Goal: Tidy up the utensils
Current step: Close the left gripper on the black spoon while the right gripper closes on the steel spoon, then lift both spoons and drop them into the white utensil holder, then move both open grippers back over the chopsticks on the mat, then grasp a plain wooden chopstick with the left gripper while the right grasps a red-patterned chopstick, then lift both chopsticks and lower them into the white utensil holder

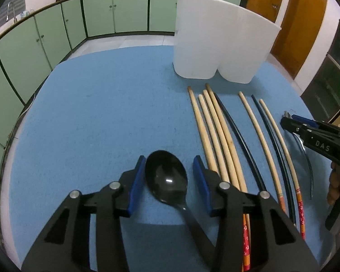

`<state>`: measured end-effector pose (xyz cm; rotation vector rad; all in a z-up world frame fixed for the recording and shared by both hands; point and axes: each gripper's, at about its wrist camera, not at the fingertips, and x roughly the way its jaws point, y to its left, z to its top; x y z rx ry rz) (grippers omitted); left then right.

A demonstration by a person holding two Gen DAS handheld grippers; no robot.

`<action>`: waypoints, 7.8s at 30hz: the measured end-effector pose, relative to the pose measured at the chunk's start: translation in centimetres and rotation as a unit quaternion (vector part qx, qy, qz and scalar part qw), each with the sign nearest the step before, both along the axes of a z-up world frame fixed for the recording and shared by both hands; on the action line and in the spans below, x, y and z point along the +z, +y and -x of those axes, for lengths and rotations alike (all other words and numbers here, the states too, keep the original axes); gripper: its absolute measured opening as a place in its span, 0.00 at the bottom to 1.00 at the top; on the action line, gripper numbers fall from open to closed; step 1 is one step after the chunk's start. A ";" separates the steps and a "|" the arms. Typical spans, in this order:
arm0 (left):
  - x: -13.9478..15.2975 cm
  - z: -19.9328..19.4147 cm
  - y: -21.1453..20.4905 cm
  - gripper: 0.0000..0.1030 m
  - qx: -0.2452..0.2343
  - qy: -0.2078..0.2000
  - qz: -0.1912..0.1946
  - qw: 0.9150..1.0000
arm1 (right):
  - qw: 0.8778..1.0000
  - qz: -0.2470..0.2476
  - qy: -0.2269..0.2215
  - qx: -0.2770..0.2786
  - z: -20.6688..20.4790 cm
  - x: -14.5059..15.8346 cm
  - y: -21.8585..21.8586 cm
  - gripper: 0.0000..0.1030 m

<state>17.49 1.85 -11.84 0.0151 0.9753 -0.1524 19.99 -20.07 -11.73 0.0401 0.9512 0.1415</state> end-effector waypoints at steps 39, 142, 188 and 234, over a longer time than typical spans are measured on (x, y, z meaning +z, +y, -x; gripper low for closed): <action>12.2 -3.0 -2.0 0.32 -0.025 -0.280 0.035 0.959 | 0.963 -0.127 -0.235 0.038 -0.9 13.3 -4.8 0.27; -0.5 12.4 0.1 0.93 -0.006 -0.016 -0.028 0.999 | 0.998 -0.041 -0.024 0.042 17.2 0.0 2.5 0.43; -0.2 12.1 -0.9 0.56 -0.007 -0.035 -0.022 0.999 | 0.998 -0.009 -0.052 0.038 18.2 -0.3 2.5 0.24; 12.8 12.4 -0.7 0.06 0.003 -0.185 0.004 0.983 | 0.976 -0.067 -0.203 0.026 17.7 12.0 -0.6 0.06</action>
